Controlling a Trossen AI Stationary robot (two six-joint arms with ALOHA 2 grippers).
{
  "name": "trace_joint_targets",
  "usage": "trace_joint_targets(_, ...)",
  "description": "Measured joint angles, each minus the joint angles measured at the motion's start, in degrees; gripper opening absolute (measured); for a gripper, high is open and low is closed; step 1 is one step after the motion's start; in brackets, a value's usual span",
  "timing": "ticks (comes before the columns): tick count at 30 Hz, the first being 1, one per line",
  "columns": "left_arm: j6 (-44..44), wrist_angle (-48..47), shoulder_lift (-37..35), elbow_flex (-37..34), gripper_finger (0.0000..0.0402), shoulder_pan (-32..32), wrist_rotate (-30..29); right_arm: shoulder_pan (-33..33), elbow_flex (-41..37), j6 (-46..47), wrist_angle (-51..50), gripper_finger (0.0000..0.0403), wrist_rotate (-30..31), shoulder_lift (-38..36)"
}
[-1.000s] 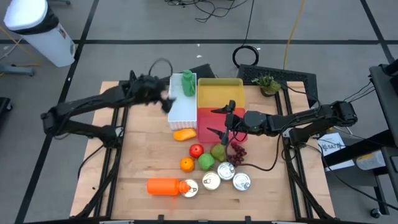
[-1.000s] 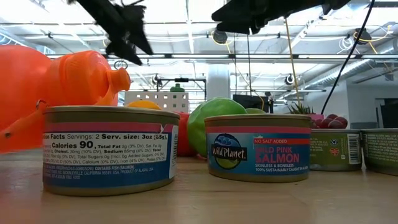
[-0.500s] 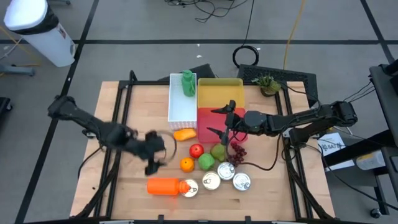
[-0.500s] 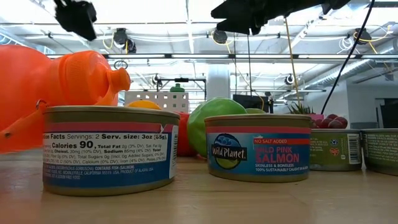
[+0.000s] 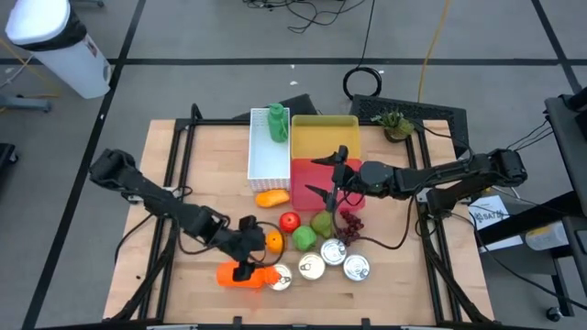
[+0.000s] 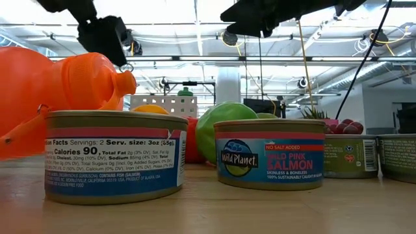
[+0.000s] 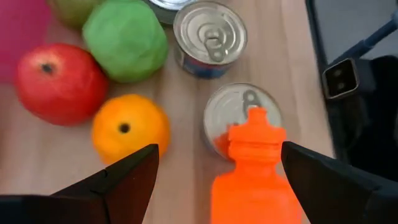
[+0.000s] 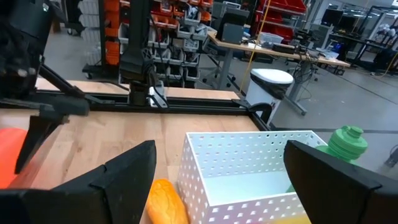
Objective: Pick & Place Food Item
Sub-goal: Put the orange water bottle into the white bin
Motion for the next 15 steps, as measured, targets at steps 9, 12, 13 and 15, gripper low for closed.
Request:
trace_joint_targets(9,-0.19,-5.02,6.26,8.99,0.0347,-2.43,1.05,0.02,0.02,0.19,0.96,0.0336,-0.02,0.0)
trace_joint_targets(12,1.01,-15.91,11.14,16.33,0.0347,-3.64,-1.02,0.18,0.02,0.95,1.61,0.0336,-0.02,0.0)
trace_joint_targets(13,1.4,-18.72,12.79,18.36,0.0347,-3.98,-1.6,0.37,0.02,1.54,1.63,0.0336,0.0,0.0)
trace_joint_targets(15,1.55,-23.13,16.0,21.47,0.0347,-4.58,-2.17,0.76,0.02,2.71,1.65,0.0336,-0.06,0.0)
